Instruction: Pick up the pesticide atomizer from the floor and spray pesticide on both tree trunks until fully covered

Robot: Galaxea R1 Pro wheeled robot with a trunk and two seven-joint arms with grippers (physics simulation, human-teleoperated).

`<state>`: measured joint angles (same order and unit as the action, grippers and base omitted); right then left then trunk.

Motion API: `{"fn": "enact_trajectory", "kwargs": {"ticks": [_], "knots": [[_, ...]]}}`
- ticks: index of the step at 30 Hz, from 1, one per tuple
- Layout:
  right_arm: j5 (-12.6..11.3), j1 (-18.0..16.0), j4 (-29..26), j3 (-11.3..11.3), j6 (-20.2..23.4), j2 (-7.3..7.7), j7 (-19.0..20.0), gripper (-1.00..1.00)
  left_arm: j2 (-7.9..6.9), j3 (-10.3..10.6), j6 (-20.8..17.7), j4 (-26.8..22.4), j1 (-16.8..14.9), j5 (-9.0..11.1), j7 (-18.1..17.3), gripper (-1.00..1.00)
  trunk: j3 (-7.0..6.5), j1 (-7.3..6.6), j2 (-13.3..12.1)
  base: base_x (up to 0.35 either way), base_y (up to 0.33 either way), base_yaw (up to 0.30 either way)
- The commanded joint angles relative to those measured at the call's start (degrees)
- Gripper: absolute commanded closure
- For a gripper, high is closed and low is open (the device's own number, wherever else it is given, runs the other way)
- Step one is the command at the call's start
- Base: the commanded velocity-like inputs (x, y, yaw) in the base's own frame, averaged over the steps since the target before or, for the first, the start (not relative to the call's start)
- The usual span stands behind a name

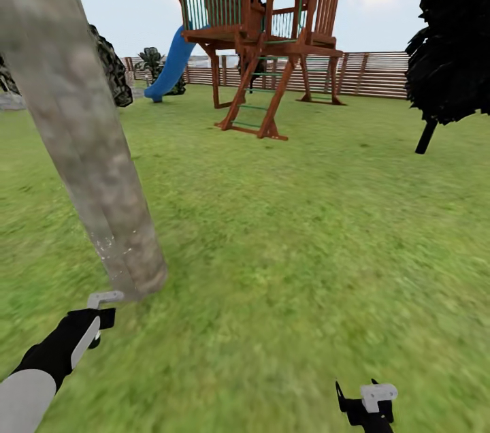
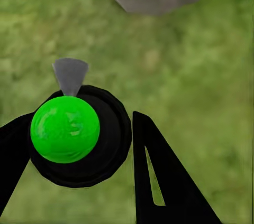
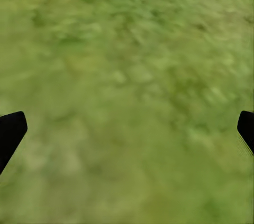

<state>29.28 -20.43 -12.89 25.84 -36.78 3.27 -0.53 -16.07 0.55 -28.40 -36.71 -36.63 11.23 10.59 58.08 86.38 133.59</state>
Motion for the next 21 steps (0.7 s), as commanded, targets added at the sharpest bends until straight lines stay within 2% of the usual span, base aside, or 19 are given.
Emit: {"fn": "enact_trajectory", "kwargs": {"ticks": [1, 6, 12, 14, 15, 18, 21], "knots": [[0.59, -0.05, 0.04, 0.44, -0.22, -0.01, -0.03, -1.00, -0.01, 0.06, -0.25, -0.06, -0.02, 0.48, 0.39, 1.00, 0.05, 0.02, 0.02, 0.284, -0.137, 0.050], [0.60, -0.05, 0.06, 0.45, -0.22, -0.01, -0.02, -1.00, -0.10, -0.10, -0.20, 1.32, -0.02, 0.29, 0.41, 1.00, 0.05, 0.02, 0.02, 0.283, -0.140, 0.008], [0.60, -0.05, -0.01, 0.52, -0.22, -0.01, 0.04, -1.00, -0.04, 0.02, 0.31, 5.36, 0.02, 0.32, 0.19, 1.00, 0.05, 0.02, 0.02, 0.035, -0.019, 0.000], [0.60, -0.05, 0.00, 0.52, -0.22, -0.01, 0.08, -1.00, -0.02, 0.21, 5.90, 5.75, 0.00, 0.36, -0.53, 1.00, 0.05, 0.02, 0.02, 0.001, 0.000, 0.000], [0.60, -0.05, -0.02, 0.52, -0.22, -0.01, 0.09, -1.00, 0.01, 0.31, 7.24, 5.81, -0.04, 0.37, -0.68, 1.00, 0.05, 0.02, 0.02, 0.000, 0.000, 0.000], [0.67, -0.05, -0.03, 0.50, -0.22, -0.01, 0.10, -1.00, -0.19, 0.45, 8.52, 5.51, -0.18, 0.24, -0.78, 1.00, 0.05, 0.02, 0.02, 0.000, 0.000, 0.024], [0.69, -0.05, -0.03, 0.45, -0.22, -0.01, 0.09, -1.00, -0.31, 0.41, 9.12, 5.19, -0.18, 0.22, -0.63, 1.00, 0.05, 0.02, 0.02, 0.000, -0.014, 0.227]]}}
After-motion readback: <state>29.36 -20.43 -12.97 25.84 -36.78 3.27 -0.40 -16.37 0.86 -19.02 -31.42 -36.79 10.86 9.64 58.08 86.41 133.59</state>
